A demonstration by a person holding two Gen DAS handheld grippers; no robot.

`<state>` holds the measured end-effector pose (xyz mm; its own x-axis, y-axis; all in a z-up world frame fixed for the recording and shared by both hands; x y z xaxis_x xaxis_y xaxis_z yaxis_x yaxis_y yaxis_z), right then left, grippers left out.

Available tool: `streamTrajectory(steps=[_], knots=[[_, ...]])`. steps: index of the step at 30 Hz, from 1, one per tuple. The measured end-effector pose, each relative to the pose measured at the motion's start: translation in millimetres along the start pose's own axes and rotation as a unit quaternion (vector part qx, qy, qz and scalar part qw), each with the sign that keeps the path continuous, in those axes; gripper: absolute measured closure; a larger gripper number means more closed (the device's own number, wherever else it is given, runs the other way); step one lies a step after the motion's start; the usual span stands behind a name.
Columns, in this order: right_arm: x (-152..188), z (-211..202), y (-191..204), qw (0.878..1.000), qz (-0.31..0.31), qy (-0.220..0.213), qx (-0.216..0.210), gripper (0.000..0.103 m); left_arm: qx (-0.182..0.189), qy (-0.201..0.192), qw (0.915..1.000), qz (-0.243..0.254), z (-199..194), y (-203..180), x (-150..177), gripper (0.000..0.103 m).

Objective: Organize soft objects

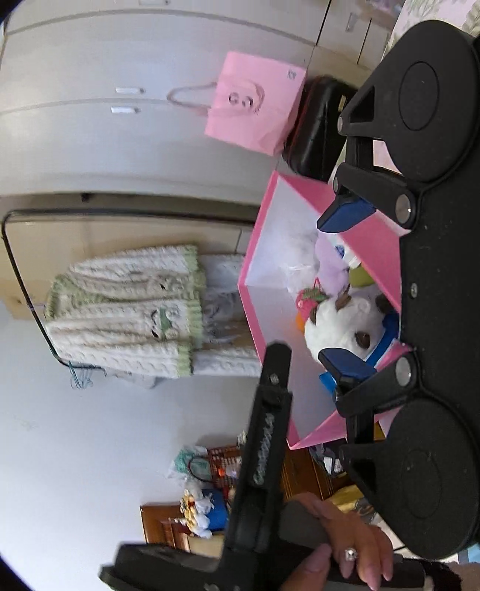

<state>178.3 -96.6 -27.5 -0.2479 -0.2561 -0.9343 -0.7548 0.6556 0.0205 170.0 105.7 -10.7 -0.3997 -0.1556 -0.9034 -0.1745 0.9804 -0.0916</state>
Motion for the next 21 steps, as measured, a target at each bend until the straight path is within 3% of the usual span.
streamTrajectory(steps=[5, 11, 15, 19, 21], knots=[[6, -36, 3, 0.999, 0.017, -0.012, 0.030, 0.027, 0.022, -0.017, 0.9996, 0.004, -34, -8, 8, 0.038], [30, -85, -1, 0.994, 0.084, -0.039, 0.058, 0.026, 0.042, -0.033, 0.9986, -0.003, -68, -13, 25, 0.037], [35, -110, -3, 0.991, 0.086, -0.046, 0.090, 0.026, 0.057, -0.042, 0.9975, 0.011, -85, -22, 31, 0.037], [36, -128, -5, 0.986, 0.100, -0.046, 0.124, 0.021, 0.063, -0.045, 0.9967, 0.026, -94, -33, 30, 0.035], [34, -133, -7, 0.983, 0.106, -0.043, 0.146, 0.012, 0.057, -0.047, 0.9966, 0.037, -97, -37, 28, 0.029]])
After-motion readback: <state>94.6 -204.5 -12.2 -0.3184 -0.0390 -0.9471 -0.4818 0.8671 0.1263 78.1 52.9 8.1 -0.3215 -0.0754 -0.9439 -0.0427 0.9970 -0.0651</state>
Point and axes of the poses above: each gripper's, at about its wrist camera, not at the fingertips, and z roughly the way its jaws point, y to its left, x to its underside, the point moved 4 cm from there along z, roughly the way its jaws point, and after that the axes turned 14 degrees about -x, right-handed, at the moved point
